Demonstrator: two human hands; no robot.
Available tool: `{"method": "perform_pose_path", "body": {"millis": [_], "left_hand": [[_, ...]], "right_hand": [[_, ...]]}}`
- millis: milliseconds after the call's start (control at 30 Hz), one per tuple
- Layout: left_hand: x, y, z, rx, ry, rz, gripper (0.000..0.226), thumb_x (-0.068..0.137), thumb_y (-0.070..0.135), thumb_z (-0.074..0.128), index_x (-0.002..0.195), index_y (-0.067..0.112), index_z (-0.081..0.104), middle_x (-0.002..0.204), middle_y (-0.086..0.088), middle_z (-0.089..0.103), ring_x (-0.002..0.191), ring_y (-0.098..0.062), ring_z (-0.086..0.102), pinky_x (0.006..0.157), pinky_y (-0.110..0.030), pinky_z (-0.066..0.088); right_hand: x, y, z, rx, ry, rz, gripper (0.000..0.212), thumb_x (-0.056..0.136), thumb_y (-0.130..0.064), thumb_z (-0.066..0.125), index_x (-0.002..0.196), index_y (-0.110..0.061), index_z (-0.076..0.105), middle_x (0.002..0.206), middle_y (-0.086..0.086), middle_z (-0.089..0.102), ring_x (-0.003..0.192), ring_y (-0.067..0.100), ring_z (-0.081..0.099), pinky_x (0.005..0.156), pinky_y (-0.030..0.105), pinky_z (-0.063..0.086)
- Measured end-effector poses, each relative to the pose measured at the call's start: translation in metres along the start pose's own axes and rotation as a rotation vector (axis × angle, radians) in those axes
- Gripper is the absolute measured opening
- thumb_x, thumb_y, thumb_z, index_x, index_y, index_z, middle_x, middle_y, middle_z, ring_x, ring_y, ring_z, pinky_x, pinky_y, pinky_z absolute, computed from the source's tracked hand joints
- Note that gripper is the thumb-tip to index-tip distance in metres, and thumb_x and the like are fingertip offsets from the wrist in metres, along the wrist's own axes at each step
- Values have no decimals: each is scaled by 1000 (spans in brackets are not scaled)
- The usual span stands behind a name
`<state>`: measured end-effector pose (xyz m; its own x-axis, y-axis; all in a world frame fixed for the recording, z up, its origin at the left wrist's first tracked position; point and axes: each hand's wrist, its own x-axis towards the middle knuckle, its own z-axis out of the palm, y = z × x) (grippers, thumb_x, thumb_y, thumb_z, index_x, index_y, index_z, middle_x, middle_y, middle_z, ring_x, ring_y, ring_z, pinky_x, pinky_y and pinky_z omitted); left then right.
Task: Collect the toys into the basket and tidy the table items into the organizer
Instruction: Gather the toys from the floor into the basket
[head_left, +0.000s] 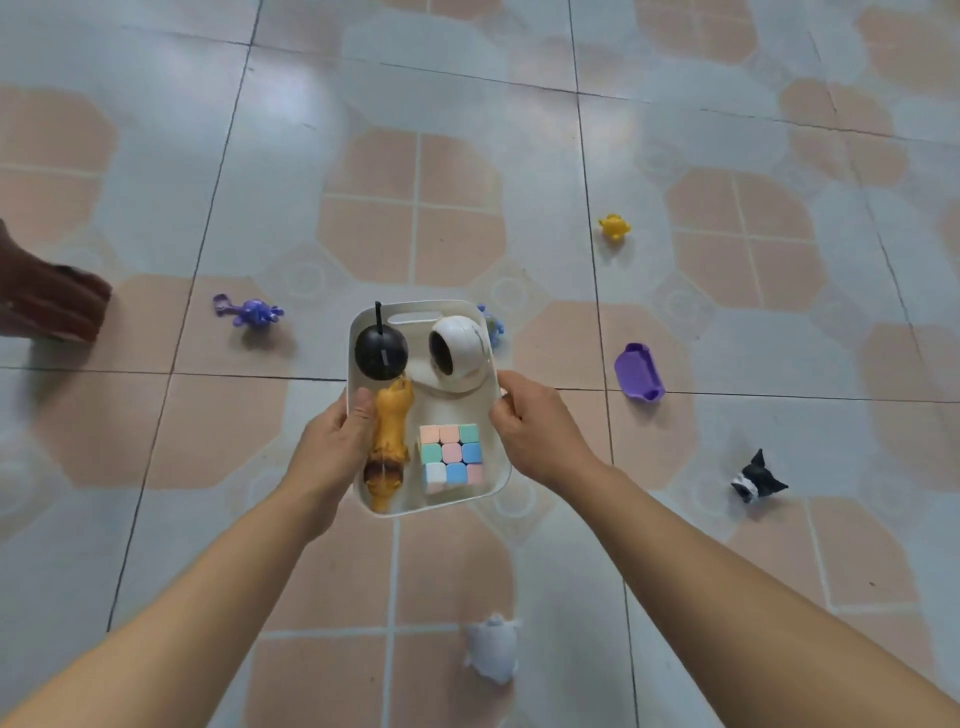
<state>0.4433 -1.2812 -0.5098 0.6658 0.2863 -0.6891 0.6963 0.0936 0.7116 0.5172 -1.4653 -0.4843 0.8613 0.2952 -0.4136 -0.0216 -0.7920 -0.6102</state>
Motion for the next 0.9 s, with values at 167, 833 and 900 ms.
{"method": "perform_pose_path", "body": {"millis": [167, 833, 900], "left_hand": [[57, -42, -6, 89, 87, -3, 46, 96, 56, 33, 117, 23, 57, 102, -1, 67, 103, -26, 63, 93, -44, 49], [124, -57, -30, 465, 147, 129, 43, 97, 47, 42, 109, 11, 62, 104, -10, 65, 93, -25, 61, 84, -41, 52], [120, -54, -30, 466, 105, 131, 41, 96, 47, 45, 112, 12, 61, 108, -9, 65, 98, -26, 61, 90, -44, 53]], "right_hand": [[49, 24, 52, -16, -41, -35, 17, 90, -10, 40, 91, -1, 55, 74, 9, 55, 68, 24, 43, 56, 32, 32], [106, 4, 86, -205, 167, -40, 37, 90, -16, 48, 126, -12, 55, 113, 9, 65, 101, 26, 60, 84, 36, 49], [111, -17, 85, -256, 331, -192, 37, 89, -13, 51, 126, -10, 55, 120, 11, 61, 107, 28, 57, 88, 39, 47]]}}
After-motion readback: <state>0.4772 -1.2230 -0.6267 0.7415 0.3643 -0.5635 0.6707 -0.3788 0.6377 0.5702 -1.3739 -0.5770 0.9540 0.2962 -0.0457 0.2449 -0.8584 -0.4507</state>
